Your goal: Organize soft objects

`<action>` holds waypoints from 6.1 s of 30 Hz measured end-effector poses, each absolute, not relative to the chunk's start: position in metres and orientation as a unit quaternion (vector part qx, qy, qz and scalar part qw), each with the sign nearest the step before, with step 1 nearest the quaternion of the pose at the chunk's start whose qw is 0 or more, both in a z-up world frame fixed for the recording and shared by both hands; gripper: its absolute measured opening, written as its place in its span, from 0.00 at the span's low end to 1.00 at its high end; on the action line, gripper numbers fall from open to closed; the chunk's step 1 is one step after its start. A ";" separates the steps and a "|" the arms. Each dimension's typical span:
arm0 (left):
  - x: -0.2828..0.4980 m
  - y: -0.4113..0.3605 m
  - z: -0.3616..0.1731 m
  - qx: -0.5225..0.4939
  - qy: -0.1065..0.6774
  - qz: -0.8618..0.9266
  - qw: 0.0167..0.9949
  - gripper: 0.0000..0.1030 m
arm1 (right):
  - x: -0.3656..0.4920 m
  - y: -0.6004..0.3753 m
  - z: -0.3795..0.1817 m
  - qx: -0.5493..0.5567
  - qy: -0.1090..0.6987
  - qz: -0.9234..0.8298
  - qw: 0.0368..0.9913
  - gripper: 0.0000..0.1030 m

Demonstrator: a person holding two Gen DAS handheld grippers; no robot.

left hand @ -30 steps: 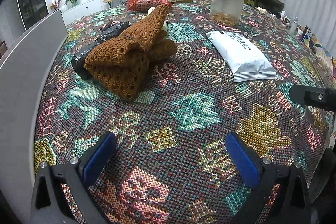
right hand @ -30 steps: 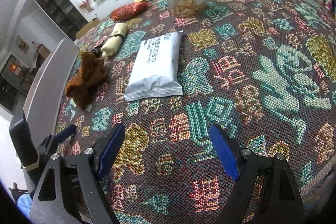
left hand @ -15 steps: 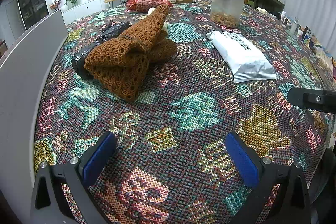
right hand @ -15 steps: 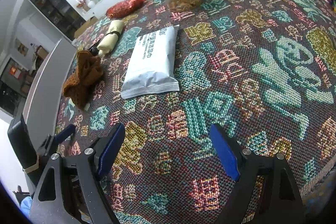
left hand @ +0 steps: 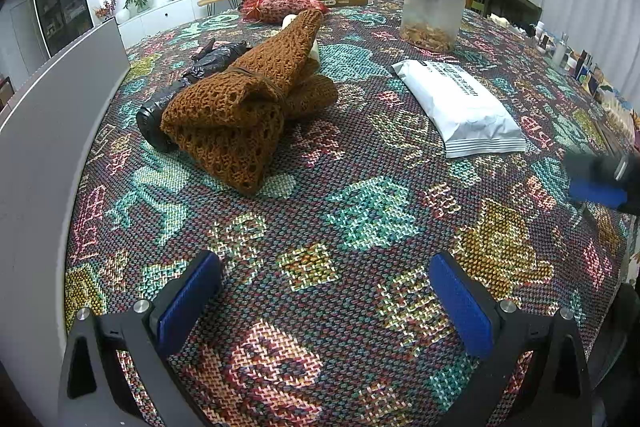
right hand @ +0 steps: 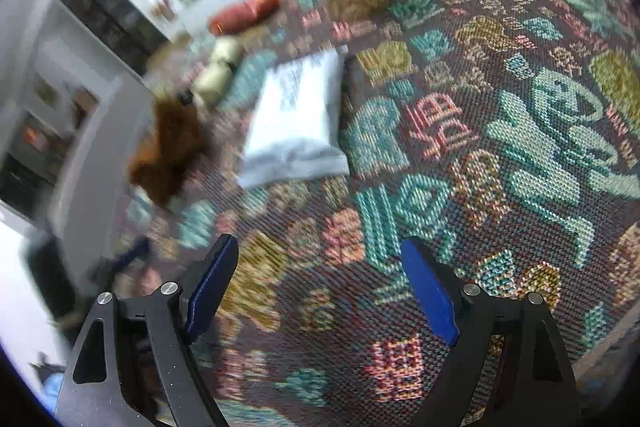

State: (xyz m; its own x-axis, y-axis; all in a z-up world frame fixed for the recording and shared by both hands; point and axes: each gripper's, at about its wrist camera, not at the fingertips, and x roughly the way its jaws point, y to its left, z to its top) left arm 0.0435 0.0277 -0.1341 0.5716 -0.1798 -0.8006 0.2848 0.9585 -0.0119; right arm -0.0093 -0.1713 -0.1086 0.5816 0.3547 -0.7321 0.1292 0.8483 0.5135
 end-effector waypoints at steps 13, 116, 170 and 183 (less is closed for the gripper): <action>0.044 0.028 -0.134 0.059 0.444 -0.132 0.885 1.00 | 0.077 -0.117 -0.107 0.101 0.505 0.010 0.857 0.83; 0.043 0.027 -0.135 0.058 0.444 -0.131 0.885 1.00 | 0.133 -0.257 -0.136 0.062 0.448 -0.122 0.884 0.89; 0.152 0.020 -0.109 0.175 0.506 -0.140 0.833 0.61 | 0.135 -0.288 -0.124 0.179 0.477 -0.007 0.861 0.87; 0.121 0.075 -0.020 -0.047 0.426 -0.167 0.888 0.60 | 0.124 -0.303 -0.054 0.176 0.336 -0.054 0.924 0.61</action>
State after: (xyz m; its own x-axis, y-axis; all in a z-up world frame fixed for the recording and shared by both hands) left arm 0.1209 0.0745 -0.0200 0.5809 -0.3364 -0.7412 0.2559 0.9399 -0.2261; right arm 0.1235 -0.3031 -0.0538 0.7689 0.0188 -0.6390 0.2180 0.9319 0.2898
